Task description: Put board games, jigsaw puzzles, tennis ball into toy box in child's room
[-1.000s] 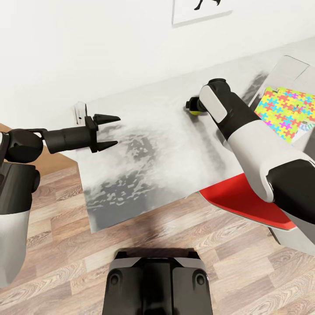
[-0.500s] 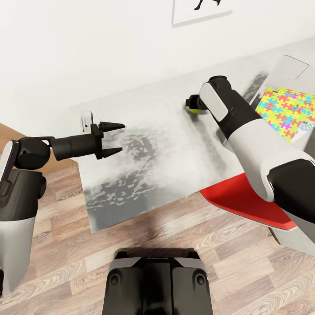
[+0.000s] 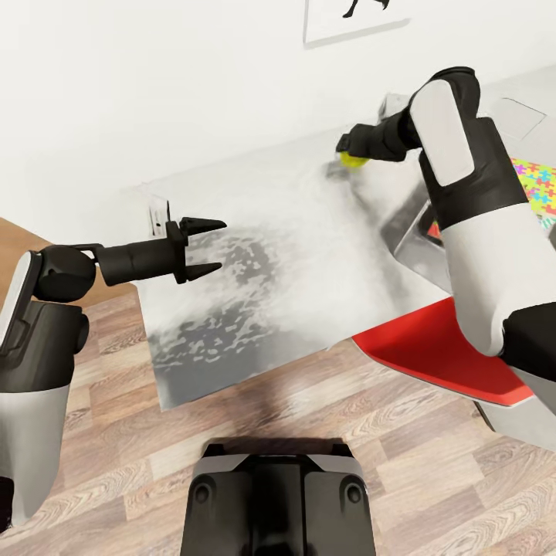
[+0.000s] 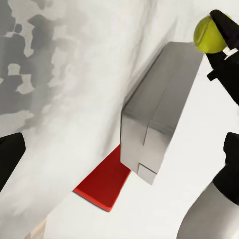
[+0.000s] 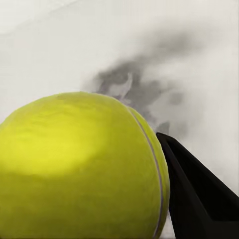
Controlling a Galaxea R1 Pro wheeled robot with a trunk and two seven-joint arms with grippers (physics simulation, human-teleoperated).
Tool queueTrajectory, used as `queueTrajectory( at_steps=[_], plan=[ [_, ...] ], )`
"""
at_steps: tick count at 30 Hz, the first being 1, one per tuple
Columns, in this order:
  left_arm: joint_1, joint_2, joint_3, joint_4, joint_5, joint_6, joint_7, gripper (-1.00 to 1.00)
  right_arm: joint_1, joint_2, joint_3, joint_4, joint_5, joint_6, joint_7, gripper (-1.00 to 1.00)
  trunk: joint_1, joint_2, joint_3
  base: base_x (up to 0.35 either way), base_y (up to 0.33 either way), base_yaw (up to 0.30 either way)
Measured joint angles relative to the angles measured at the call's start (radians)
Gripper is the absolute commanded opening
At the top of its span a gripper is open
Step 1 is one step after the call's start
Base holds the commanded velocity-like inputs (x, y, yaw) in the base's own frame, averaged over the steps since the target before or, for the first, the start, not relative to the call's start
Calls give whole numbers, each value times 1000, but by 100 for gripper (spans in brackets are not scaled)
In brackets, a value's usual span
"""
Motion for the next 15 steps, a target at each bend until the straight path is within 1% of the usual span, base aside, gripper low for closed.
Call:
queueTrajectory(
  at_steps=[2,3,6,8,11,15],
  plan=[
    [0,-1,0,0,0,0,0,100,3,-13,-18,-61,-24,6,0,-100,0,0,0,0,0,0],
    [0,-1,0,0,0,0,0,100,3,-14,-18,-62,-25,6,0,-100,0,0,0,0,0,0],
    [1,-1,0,0,0,0,0,100,7,-34,-31,-140,-46,6,0,-100,0,0,1,0,0,1],
    [1,-1,1,0,-1,0,0,100,10,-43,-36,-180,-55,6,-1,-100,0,0,2,0,0,24],
    [1,-2,1,0,-1,0,1,100,19,-50,-39,-216,-62,6,-3,-100,0,0,6,0,0,60],
    [1,-2,1,0,-1,0,1,100,26,-54,-41,-236,-66,6,-3,-100,0,0,11,0,0,87]
  ],
)
